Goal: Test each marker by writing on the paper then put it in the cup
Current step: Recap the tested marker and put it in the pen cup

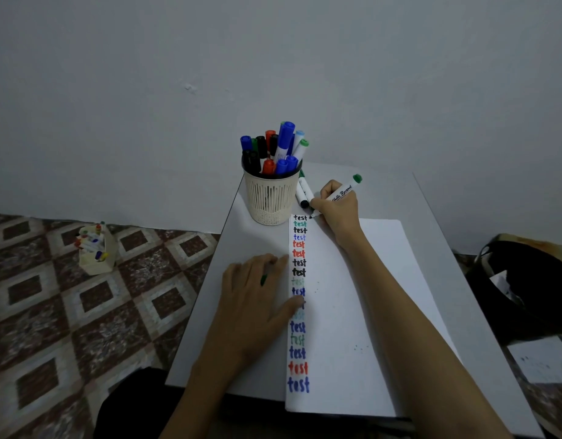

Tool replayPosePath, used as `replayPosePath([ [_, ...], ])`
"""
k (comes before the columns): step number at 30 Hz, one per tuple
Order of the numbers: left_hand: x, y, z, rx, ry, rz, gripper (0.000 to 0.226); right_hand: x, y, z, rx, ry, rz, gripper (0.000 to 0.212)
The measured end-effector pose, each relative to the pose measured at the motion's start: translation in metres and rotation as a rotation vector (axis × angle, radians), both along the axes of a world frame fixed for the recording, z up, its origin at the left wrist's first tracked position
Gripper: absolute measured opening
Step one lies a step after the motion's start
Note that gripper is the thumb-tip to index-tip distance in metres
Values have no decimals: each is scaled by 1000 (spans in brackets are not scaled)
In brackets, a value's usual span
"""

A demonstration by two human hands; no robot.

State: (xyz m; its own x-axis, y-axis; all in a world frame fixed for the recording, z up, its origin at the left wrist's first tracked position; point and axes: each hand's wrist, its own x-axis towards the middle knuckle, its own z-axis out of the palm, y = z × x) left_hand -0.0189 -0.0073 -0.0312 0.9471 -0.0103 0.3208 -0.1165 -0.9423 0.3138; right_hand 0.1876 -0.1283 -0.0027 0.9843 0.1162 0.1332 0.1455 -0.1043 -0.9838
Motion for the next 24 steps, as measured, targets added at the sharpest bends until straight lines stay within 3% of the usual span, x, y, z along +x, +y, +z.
replayPosePath([
  [5, 3, 2, -7, -21, 4, -13, 59, -1, 0, 0, 18, -14, 3, 30],
  [24, 3, 1, -4, -71, -5, -12, 57, -2, 1, -1, -65, -119, 37, 33],
])
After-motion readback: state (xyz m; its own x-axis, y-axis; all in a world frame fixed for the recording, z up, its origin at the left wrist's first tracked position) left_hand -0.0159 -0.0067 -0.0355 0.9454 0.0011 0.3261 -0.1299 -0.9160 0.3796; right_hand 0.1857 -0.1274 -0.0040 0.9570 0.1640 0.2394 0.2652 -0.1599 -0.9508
